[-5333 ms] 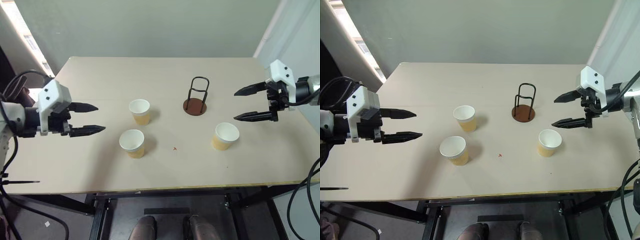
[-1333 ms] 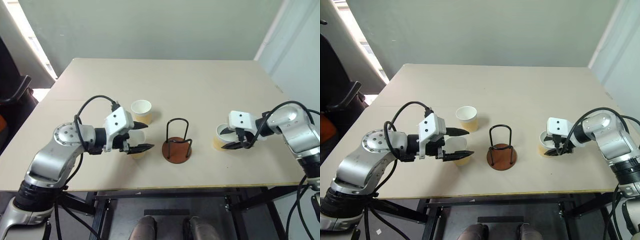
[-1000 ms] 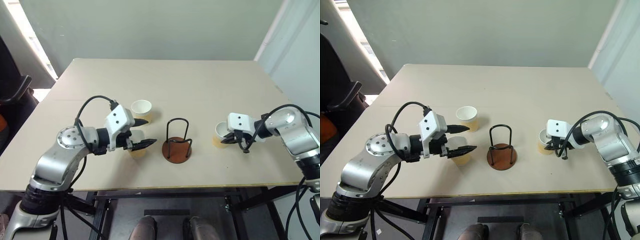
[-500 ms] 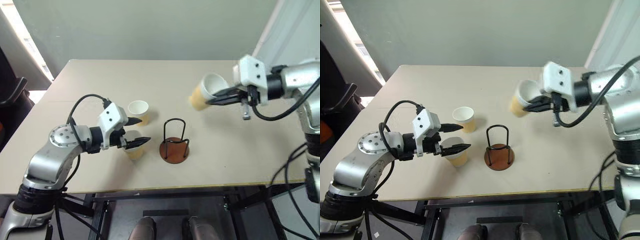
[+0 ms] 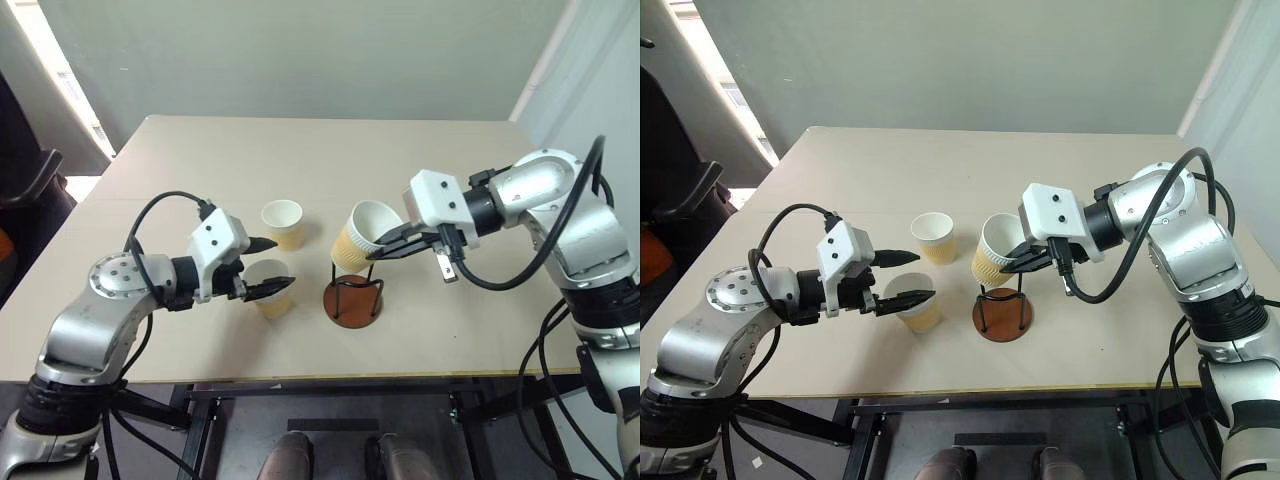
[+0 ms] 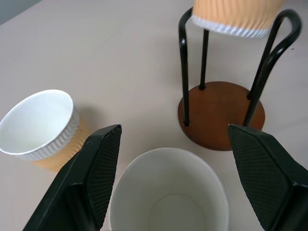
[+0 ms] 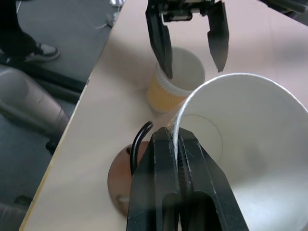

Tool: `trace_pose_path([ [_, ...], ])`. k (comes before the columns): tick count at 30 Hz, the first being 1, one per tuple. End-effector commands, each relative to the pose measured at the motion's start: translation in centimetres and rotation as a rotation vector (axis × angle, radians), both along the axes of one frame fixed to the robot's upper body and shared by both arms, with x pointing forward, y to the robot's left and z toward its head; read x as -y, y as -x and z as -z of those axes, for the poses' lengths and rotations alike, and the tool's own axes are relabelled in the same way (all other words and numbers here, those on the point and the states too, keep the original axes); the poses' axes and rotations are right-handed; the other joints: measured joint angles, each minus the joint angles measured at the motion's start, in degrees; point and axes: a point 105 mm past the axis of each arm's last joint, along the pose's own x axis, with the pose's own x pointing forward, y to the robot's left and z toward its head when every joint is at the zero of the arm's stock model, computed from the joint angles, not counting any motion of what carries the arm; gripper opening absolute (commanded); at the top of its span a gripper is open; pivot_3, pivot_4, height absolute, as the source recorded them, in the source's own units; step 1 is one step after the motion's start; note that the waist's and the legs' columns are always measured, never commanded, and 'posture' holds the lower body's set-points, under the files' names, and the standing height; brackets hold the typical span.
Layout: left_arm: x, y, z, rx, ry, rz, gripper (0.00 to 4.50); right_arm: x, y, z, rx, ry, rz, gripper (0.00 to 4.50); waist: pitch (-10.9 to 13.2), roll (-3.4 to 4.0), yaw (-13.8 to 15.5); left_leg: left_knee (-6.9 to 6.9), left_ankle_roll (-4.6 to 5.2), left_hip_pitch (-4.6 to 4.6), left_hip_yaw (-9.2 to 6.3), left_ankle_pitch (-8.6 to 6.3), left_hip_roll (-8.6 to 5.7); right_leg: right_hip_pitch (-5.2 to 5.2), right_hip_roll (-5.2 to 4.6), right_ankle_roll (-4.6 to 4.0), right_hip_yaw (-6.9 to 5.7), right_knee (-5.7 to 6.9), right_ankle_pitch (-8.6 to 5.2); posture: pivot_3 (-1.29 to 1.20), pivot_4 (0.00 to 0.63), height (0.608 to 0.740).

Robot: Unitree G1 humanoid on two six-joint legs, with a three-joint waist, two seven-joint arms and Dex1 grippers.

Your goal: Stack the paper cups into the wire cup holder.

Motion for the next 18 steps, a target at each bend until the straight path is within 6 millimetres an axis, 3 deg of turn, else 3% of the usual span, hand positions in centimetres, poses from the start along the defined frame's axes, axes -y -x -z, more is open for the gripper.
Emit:
trace_pose_path([
  [1, 0.0, 0.4, -1.2, 0.044, -0.001, 0.008, 3.77, 0.0, -0.8, 0.2, 0.053, 0.016, 0.031, 0.01, 0.0, 0.00, 0.0, 0.01, 0.00, 0.01, 0.00, 0.00, 0.00, 0.00, 0.00, 0.00, 0.00, 0.00, 0.00, 0.00, 0.150, 0.740],
  [3, -0.1, 0.3, -1.4, 0.047, 0.000, 0.007, 3.77, -0.2, -0.7, 0.5, 0.047, 0.023, 0.029, 0.01, 0.0, 0.00, 0.0, 0.01, 0.00, 0.03, -0.01, 0.01, 0.00, 0.01, 0.00, 0.00, 0.00, 0.02, 0.01, 0.00, 0.150, 0.740],
  [6, -0.1, 0.3, -1.5, 0.053, -0.002, 0.003, 3.77, -0.1, -1.1, 0.8, 0.052, 0.039, 0.049, 0.58, 0.0, 0.00, 0.0, 0.01, -0.01, 0.03, -0.01, 0.01, 0.01, 0.00, 0.00, 0.00, 0.00, 0.03, 0.01, 0.00, 0.150, 0.740],
  [14, -1.5, -0.2, -2.6, 0.102, -0.099, -0.030, 3.77, 0.8, -2.3, 0.1, 0.080, 0.003, 0.141, 3.33, 0.0, -0.01, 0.0, -0.01, -0.04, 0.02, -0.02, -0.03, 0.01, -0.01, 0.00, -0.04, 0.00, 0.02, -0.02, 0.00, 0.150, 0.740],
  [17, -3.7, -1.4, -3.1, 0.116, -0.180, -0.095, 3.77, 1.8, -2.3, -2.7, -0.010, -0.201, 0.188, 4.32, 0.0, -0.01, 0.0, -0.01, -0.04, 0.02, -0.02, -0.03, 0.01, -0.02, 0.00, -0.04, 0.00, 0.02, -0.01, 0.00, 0.150, 0.740],
  [18, -4.2, -1.5, -3.0, 0.101, -0.217, -0.085, 3.77, 2.2, -2.1, -3.4, -0.042, -0.261, 0.190, 4.32, 0.0, -0.01, 0.0, 0.00, -0.05, 0.00, -0.03, -0.03, 0.01, -0.03, 0.00, -0.04, 0.00, 0.03, -0.02, 0.00, 0.150, 0.740],
])
